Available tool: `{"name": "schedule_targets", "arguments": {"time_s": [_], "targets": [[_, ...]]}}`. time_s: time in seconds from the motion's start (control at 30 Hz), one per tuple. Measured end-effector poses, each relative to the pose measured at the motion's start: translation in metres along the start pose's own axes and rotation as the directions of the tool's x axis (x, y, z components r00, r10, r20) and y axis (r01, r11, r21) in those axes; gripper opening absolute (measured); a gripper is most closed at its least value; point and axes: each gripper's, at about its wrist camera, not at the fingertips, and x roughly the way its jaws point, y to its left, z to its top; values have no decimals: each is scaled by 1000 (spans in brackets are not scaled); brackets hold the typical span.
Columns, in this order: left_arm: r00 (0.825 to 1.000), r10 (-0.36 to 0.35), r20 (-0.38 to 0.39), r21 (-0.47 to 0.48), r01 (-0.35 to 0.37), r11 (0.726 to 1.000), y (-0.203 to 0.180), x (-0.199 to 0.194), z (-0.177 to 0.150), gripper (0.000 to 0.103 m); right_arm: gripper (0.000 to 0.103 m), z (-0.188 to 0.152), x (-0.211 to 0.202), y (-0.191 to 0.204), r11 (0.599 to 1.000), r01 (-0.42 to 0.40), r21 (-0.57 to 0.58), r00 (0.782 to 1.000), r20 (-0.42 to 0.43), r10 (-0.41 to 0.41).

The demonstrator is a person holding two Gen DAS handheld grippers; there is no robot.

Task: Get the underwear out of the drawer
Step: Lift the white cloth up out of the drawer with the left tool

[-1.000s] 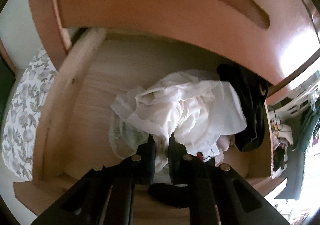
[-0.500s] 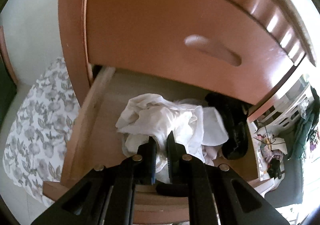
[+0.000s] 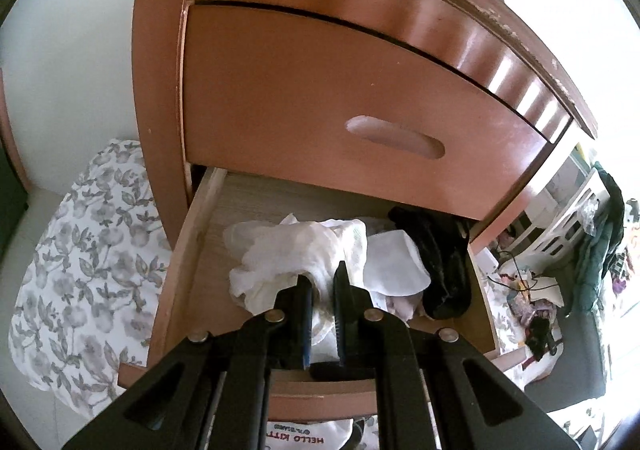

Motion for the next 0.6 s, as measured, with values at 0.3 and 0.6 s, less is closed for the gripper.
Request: {"name": "schedule_targets", "arguments": {"time_s": [0.3,0.6], "targets": [[999,-6,52,-10,6,1000,3,-15,9,9,103,-1,0,0,1000,-2,0,1000,-3,2],[995,29,94,42,-34,999,-3,-34,12,9,103,-1,0,0,1000,-1,-1,1000,-4,1]]}}
